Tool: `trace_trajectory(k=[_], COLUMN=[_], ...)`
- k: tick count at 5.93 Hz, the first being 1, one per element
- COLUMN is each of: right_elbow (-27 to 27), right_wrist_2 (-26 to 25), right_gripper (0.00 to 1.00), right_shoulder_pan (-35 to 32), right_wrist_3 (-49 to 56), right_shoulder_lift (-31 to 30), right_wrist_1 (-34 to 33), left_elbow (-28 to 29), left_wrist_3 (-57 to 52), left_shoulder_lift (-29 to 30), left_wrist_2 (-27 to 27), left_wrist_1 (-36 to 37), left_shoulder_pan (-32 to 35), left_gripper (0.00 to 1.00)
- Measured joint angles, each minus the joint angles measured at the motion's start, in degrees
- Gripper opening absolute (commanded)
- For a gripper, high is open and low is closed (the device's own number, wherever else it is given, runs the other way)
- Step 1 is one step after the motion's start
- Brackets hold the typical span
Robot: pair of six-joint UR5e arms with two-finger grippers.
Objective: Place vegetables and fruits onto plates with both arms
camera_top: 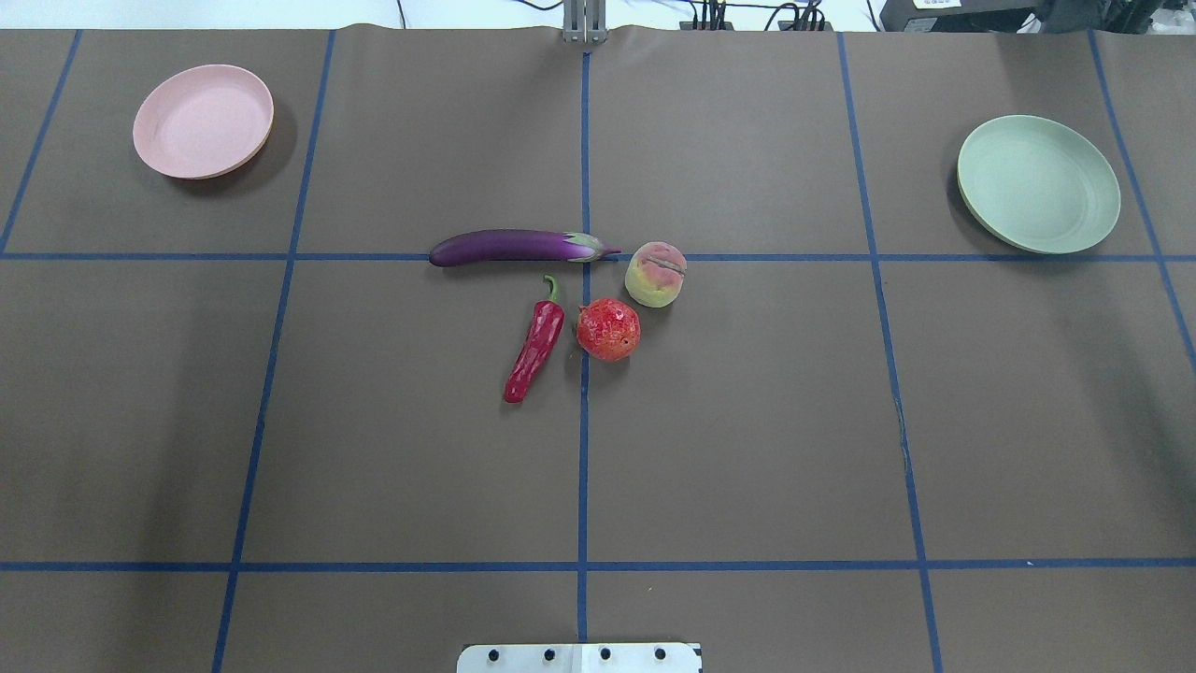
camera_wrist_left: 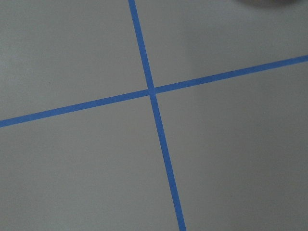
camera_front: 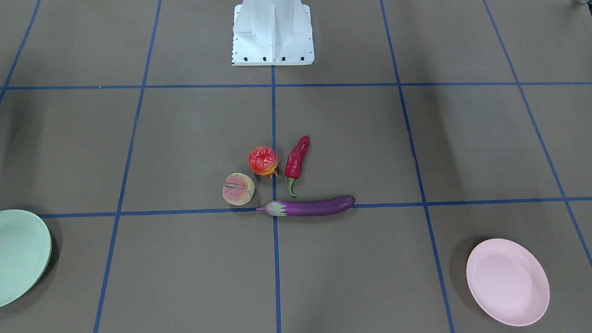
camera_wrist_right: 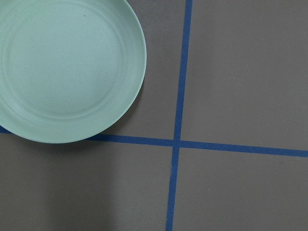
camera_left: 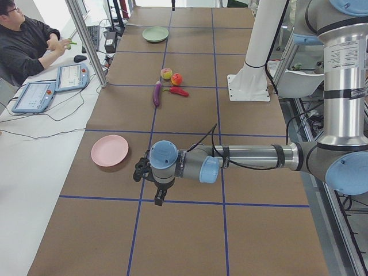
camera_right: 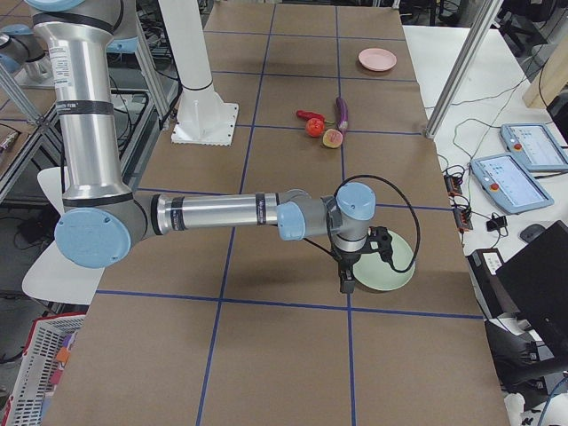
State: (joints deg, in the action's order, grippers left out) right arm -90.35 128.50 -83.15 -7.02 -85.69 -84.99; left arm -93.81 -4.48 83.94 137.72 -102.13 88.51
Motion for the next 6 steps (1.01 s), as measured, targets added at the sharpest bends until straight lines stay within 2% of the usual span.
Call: trace_trajectory(k=[2,3,5,6], right_elbow=[-1.2,-2.8,-3.2,-2.4], right_wrist_2=[0.2,2.0,8.7,9.9], right_gripper=[1.0,1.0,1.0,1.0], right_shoulder_pan=[0.2,1.2,7.1,12.4], right_wrist_3=[0.1,0.0,-1.3,-6.0], right_shoulder_lift=[0.3,0.8,2.7,7.0], right_wrist_1=[0.0,0.0,7.2,9.5], left_elbow=[0.4,0.4,0.5,0.8], left_wrist_3=[-0.2,-0.3,-0.3,-0.3], left_shoulder_lift=[-0.1,-0.1,-0.1,-0.1], left_wrist_2=[0.0,0.0,0.0,0.0], left_wrist_1=[-1.6,-1.9,-2.0,-2.0], left_shoulder_pan=[0.0,0.0,0.0,0.0], left_gripper=[1.0,1.0,1.0,1.0])
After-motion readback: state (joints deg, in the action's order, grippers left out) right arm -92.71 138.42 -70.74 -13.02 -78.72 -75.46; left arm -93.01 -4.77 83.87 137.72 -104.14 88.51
